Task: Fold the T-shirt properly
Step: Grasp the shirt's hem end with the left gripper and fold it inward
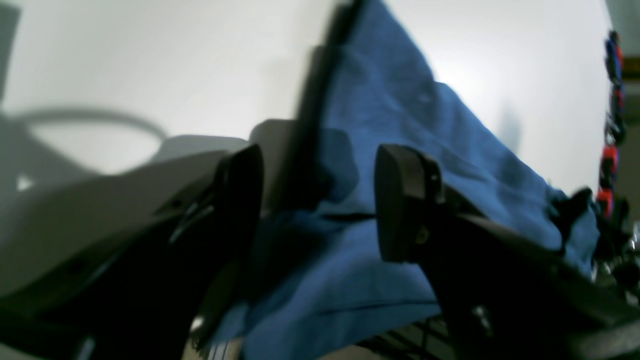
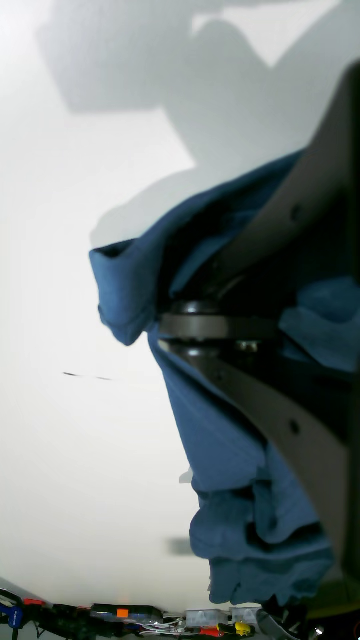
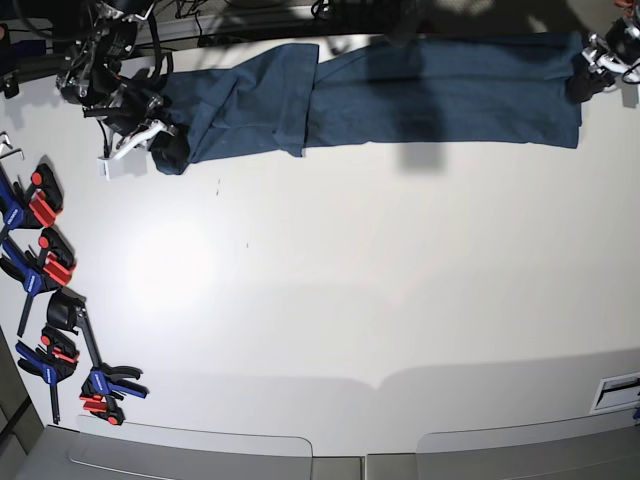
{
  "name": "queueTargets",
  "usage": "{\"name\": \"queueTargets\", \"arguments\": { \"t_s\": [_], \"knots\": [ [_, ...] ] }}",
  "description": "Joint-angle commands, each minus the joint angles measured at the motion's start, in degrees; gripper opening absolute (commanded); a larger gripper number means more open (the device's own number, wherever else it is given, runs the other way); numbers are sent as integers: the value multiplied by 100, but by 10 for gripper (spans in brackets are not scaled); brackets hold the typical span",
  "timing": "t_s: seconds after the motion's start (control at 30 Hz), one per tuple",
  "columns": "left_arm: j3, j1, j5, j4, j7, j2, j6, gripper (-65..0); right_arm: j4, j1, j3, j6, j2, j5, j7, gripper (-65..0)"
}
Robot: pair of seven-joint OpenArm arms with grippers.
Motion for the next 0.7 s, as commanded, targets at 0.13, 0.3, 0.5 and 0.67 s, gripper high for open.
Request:
{"name": "queueTargets", "arguments": {
  "t_s": [0.13,0.3,0.5,0.67],
  "knots": [
    [304,50,26,63,57,-92,-25,-319,68,35,24,10,94,63,48,-650],
    [302,52,33,63,101,-94,-25,-319,68,35,24,10,94,61,46,-650],
    [302,52,208,63,98,-92,-25,-319,68,35,24,10,94,63,46,-650],
    [302,52,629,63,98,-94,-25,-319,68,35,24,10,94,63,48,-650]
  ]
}}
